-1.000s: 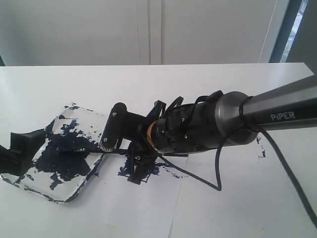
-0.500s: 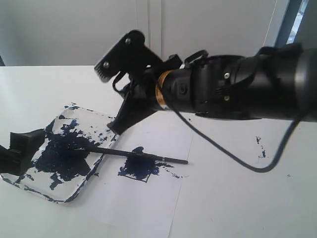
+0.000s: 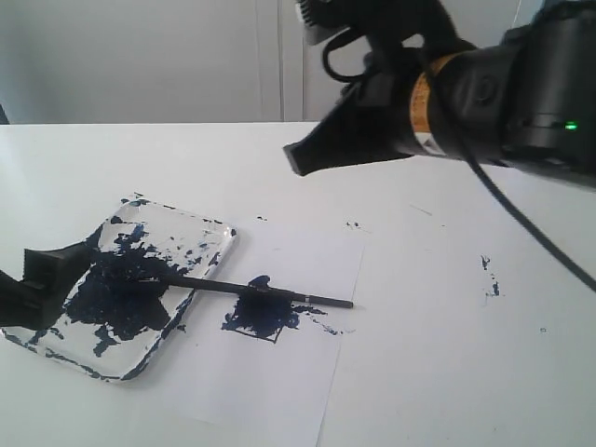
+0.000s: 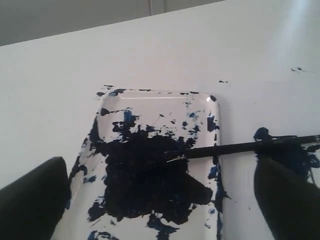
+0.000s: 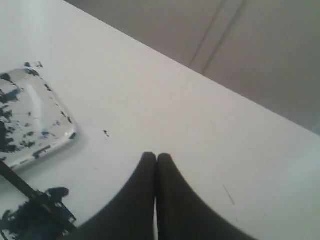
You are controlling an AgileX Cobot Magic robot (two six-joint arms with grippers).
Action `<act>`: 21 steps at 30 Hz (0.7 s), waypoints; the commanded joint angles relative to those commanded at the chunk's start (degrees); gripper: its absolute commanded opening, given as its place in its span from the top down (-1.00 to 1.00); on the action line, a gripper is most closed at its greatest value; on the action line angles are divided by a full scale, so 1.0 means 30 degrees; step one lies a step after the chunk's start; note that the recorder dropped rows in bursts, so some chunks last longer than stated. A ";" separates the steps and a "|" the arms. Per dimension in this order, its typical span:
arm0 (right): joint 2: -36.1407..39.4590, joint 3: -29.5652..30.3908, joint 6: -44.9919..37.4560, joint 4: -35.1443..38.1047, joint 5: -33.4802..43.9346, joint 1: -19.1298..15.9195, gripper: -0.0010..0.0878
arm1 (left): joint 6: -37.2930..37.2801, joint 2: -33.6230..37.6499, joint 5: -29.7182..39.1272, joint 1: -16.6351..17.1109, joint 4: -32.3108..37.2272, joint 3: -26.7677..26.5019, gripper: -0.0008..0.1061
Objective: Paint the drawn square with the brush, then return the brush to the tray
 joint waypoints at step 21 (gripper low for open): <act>-0.9957 0.4917 0.0000 0.3594 0.2496 0.0000 0.98 | 0.0138 0.0000 0.0449 0.0000 -0.0002 0.0000 0.99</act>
